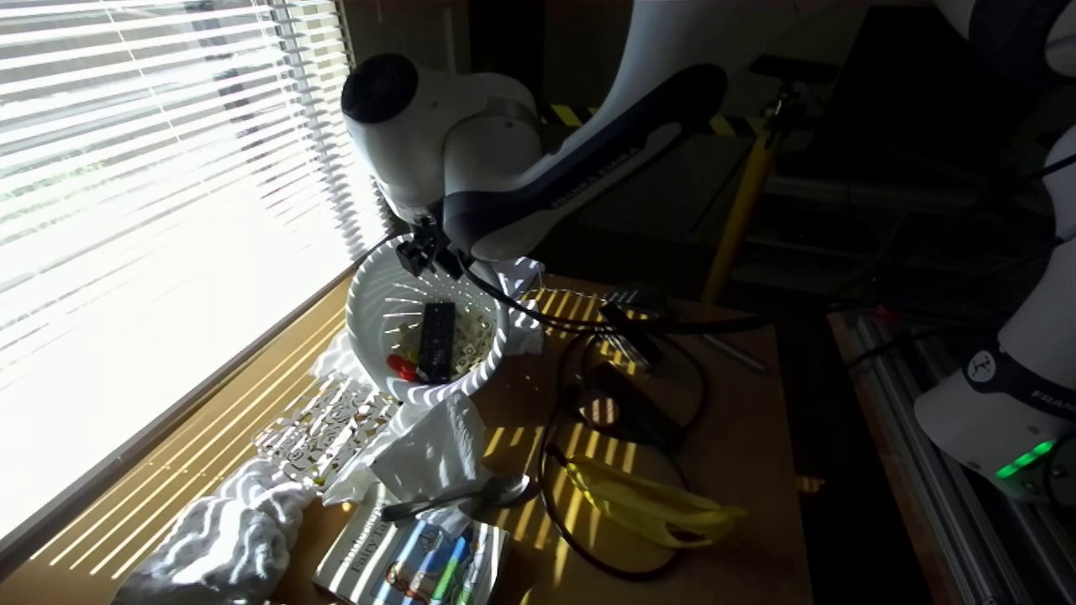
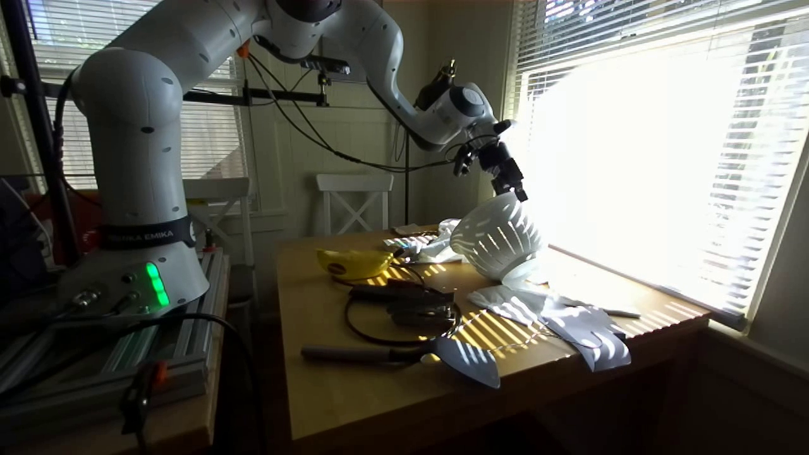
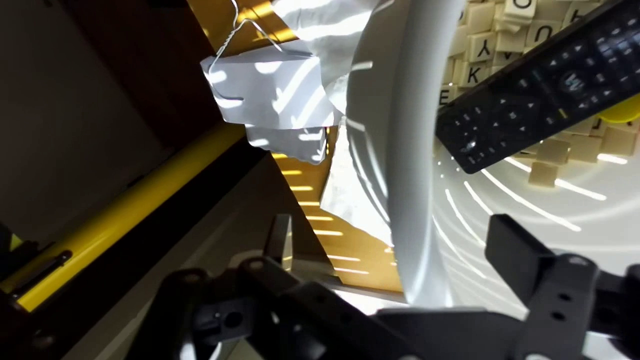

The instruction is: Empty the contents in the white bowl

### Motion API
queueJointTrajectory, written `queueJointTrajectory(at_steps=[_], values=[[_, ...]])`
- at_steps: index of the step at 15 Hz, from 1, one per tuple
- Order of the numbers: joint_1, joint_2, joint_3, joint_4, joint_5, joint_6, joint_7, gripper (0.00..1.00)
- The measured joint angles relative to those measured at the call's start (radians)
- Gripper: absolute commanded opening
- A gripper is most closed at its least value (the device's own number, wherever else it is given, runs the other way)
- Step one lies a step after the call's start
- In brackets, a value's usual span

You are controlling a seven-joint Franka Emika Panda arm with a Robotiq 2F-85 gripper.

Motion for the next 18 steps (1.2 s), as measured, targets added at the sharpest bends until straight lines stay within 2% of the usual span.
queueJointTrajectory(at_steps=[3, 4, 5, 15, 17, 18], values=[[-0.021, 0.012, 0.015, 0.037, -0.065, -0.067, -0.003, 1.0], [-0.026, 0.019, 0.022, 0.046, -0.082, -0.085, -0.003, 0.92], [-0.03, 0.026, 0.031, 0.051, -0.098, -0.098, -0.004, 0.74], [-0.039, 0.054, 0.085, 0.063, -0.179, -0.113, -0.004, 0.02], [-0.045, 0.054, 0.091, 0.072, -0.185, -0.115, -0.004, 0.0], [-0.048, 0.054, 0.097, 0.073, -0.185, -0.115, -0.004, 0.03]])
